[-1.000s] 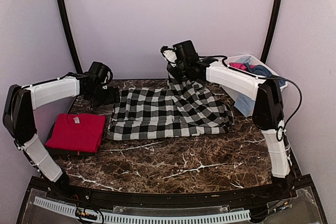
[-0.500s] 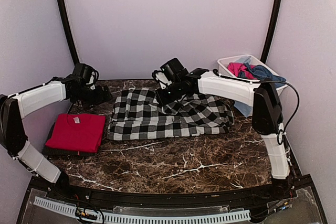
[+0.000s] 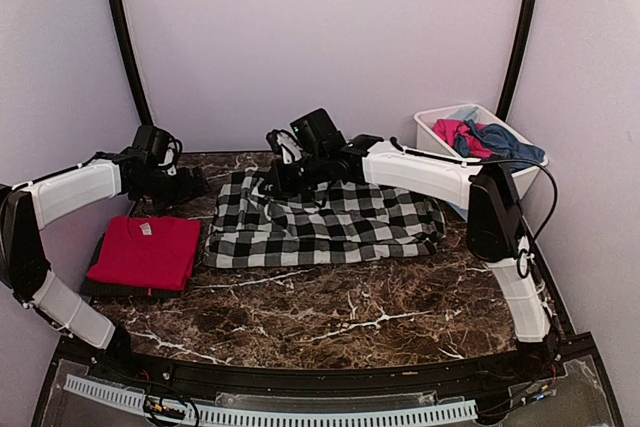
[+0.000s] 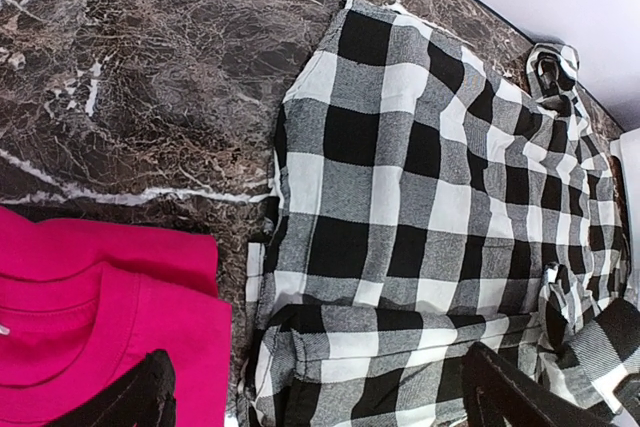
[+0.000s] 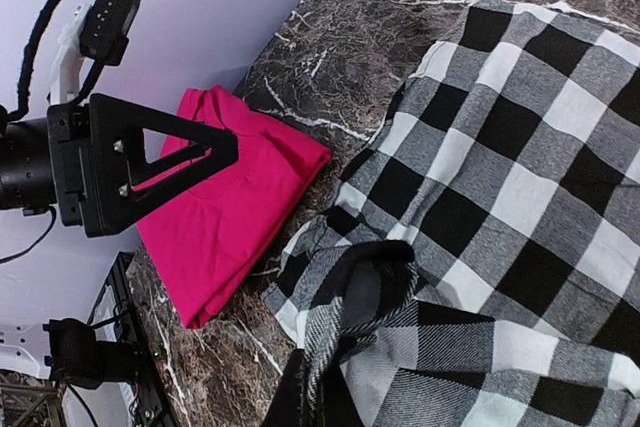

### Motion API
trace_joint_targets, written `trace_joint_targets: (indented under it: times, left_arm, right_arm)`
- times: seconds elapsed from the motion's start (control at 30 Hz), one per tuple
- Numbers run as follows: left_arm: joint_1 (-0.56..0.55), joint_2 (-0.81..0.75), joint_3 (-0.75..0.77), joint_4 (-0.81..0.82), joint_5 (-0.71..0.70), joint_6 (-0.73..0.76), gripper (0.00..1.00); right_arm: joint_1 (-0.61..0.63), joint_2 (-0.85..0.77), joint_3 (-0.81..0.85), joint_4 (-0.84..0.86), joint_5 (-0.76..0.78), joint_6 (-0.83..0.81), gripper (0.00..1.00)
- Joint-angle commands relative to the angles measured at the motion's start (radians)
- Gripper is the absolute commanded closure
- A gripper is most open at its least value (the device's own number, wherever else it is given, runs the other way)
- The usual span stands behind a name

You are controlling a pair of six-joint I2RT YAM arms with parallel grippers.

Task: Fold and stack the mixed laundry pile
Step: Fold the flattened shirt at the center of the board.

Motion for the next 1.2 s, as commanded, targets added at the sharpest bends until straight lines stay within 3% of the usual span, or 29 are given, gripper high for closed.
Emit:
trace_joint_targets:
  times: [0.0, 0.1, 0.23, 0.33, 0.4, 0.43, 0.6, 0.73, 0.97, 1.17]
  left_arm:
    - [0.009, -0.014, -0.012, 0.013, 0.019, -0.012, 0.01]
    - [0.009, -0.008, -0.013, 0.016, 0.025, -0.014, 0.01]
    - [0.009, -0.020, -0.021, 0.027, 0.017, -0.020, 0.01]
    - [0.008, -0.032, -0.030, 0.052, 0.034, -0.013, 0.01]
    - [0.009, -0.036, -0.028, 0.063, 0.040, -0.004, 0.01]
    - [0.009, -0.035, -0.026, 0.067, 0.039, -0.002, 0.01]
    - [0.009, -0.043, -0.022, 0.084, 0.053, -0.011, 0.01]
    - [0.009, -0.079, -0.051, 0.119, 0.053, -0.035, 0.01]
    - [0.014, -0.114, -0.071, 0.081, 0.013, -0.022, 0.01]
    - [0.018, -0.105, -0.111, 0.138, 0.104, -0.012, 0.03]
  right_arm:
    - [0.006, 0.092, 0.096, 0.031, -0.059, 0.028, 0.94]
    - [0.001, 0.094, 0.103, 0.010, -0.058, 0.000, 0.56]
    - [-0.013, 0.016, 0.045, 0.002, -0.068, -0.064, 0.34]
    - [-0.027, -0.084, -0.039, 0.019, -0.063, -0.103, 0.26]
    - [-0.035, -0.151, -0.100, 0.052, -0.080, -0.131, 0.07]
    - [-0.037, -0.177, -0.124, 0.068, -0.095, -0.145, 0.02]
    - [-0.040, -0.148, -0.070, 0.098, -0.193, -0.131, 0.01]
    - [-0.041, -0.043, 0.009, 0.212, -0.328, 0.022, 0.05]
    - [-0.017, 0.153, 0.143, 0.310, -0.373, 0.201, 0.08]
    - [-0.022, 0.085, 0.089, 0.324, -0.373, 0.161, 0.11]
